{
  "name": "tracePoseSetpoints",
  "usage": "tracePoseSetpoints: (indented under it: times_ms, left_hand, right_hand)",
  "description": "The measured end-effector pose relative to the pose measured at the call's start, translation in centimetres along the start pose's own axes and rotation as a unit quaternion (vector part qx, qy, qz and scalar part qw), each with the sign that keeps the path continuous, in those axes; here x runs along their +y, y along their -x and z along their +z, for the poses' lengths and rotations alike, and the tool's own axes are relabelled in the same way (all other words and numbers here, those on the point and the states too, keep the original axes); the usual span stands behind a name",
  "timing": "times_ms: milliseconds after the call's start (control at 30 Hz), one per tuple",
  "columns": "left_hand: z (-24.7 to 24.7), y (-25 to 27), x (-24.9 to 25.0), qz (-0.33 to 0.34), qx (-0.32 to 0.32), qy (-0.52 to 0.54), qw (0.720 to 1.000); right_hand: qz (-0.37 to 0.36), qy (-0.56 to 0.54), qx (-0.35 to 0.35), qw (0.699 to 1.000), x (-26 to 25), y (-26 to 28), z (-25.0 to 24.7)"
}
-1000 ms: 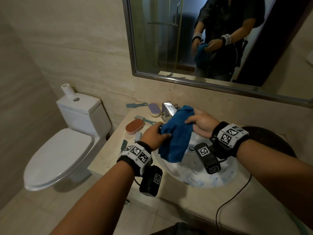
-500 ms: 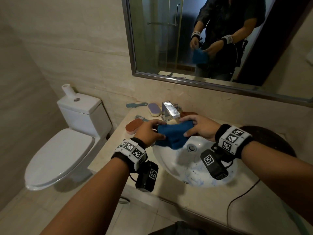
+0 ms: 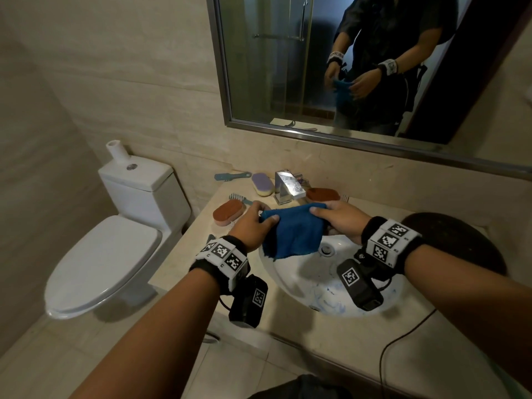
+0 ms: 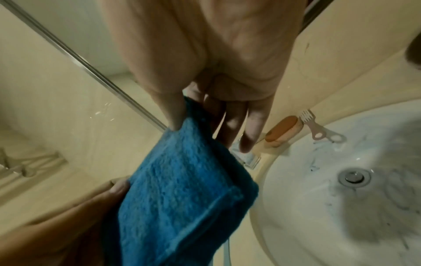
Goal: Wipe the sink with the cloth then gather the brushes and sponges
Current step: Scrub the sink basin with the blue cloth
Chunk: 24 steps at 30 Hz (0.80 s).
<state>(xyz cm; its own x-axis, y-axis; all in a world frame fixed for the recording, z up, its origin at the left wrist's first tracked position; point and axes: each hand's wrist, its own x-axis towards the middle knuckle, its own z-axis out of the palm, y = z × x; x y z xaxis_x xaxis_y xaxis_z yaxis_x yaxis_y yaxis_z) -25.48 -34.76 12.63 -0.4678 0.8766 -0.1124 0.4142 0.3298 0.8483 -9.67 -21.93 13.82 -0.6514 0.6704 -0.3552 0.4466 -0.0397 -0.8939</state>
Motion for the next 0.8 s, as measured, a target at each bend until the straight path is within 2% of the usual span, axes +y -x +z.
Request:
tracePoseSetpoints:
  times_ms: [100,133,200,300,367,433,467,533,600,667,733,800]
  left_hand:
    - [0.3,0.6,0.2,-0.042,-0.053,0.149,0.986]
    - [0.3,0.7,0.2,-0.039,-0.076,0.155,0.984]
    - [0.2,0.8,0.2,-0.012,-0.096,0.084,0.992]
    - [0.7,0.8,0.5,0.006,-0.055,-0.007,0.998]
    - [1.1,0.6,0.5,0.022,-0.014,-0.044,0.999]
    - [1.7,0.6,0.4,0.028,0.002,-0.081,0.996]
    - [2.0,0.5,0.3,0.024,0.005,-0.104,0.994]
    - [2.6,0.4,0.0,-0.005,0.014,-0.155,0.988]
    - [3.1,0.4,-0.3,-0.056,0.015,-0.186,0.981]
    - [3.8,0.5,-0.3,-0.078,-0.018,-0.182,0.98]
    - [4.6,1.1,0.2,-0.057,-0.053,-0.176,0.981]
    - [5.1,1.3,0.9,-0.032,-0.053,-0.157,0.986]
  right_hand:
    - [0.012,-0.096,0.023,0.995,-0.1,0.3,0.3]
    - [0.011,-0.121,0.021,0.992,-0.1,0.5,0.1]
    - [0.0,-0.151,-0.019,0.988,0.1,0.8,-0.5]
    - [-0.044,-0.071,-0.084,0.993,0.6,0.9,-1.3]
    - [-0.078,0.081,-0.064,0.992,1.0,0.7,-1.8]
    - [-0.116,0.231,-0.02,0.966,1.5,0.4,-2.0]
    - [-0.13,0.268,-0.013,0.955,1.7,0.4,-2.0]
    - [-0.159,0.275,-0.005,0.948,2.5,0.1,-2.1]
    - [-0.165,0.251,0.014,0.954,3.0,-0.1,-2.3]
    - [-0.166,0.221,0.024,0.961,3.4,-0.2,-2.6]
    - [-0.192,0.203,-0.007,0.96,3.5,-0.5,-2.6]
    - [-0.205,0.178,-0.044,0.961,3.3,-0.6,-2.6]
